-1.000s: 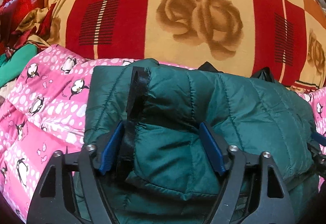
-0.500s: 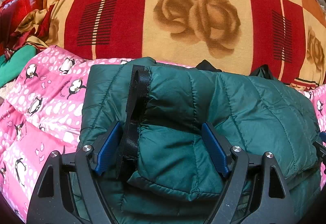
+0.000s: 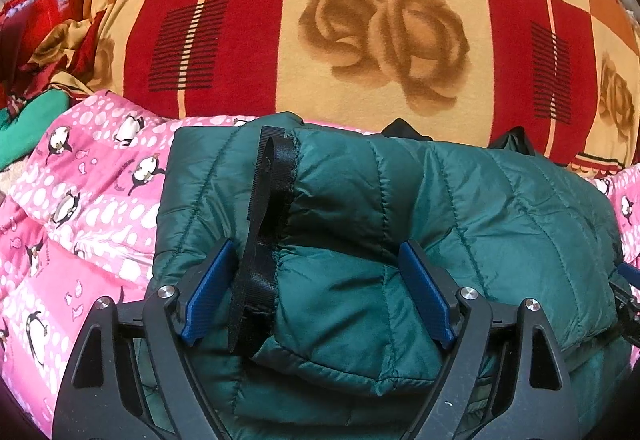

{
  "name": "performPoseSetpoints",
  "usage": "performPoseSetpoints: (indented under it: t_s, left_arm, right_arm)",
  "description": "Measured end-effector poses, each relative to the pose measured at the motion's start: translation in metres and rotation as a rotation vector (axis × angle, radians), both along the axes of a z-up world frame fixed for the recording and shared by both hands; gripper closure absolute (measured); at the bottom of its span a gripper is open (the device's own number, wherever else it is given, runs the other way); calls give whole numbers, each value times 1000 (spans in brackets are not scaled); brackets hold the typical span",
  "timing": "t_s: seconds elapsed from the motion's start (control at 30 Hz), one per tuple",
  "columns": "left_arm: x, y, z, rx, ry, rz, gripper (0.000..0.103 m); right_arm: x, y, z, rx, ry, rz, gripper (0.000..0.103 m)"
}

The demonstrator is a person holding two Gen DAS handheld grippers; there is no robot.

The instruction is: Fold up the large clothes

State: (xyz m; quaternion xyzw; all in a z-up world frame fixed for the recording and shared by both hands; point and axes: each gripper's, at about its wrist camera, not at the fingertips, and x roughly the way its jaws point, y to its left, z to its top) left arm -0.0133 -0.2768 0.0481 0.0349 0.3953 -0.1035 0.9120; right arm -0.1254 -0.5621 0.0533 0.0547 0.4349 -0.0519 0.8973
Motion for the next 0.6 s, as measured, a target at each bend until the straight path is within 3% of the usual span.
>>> performPoseSetpoints:
  t_s: [0.33, 0.6]
  left_arm:
    - [-2, -1, -1, 11, -14, 4, 19]
    - [-2, -1, -1, 9, -13, 3, 19]
  right_arm:
    - [-15, 3, 30, 134, -81, -21, 37]
    - [12, 11, 12, 119, -41, -40, 36]
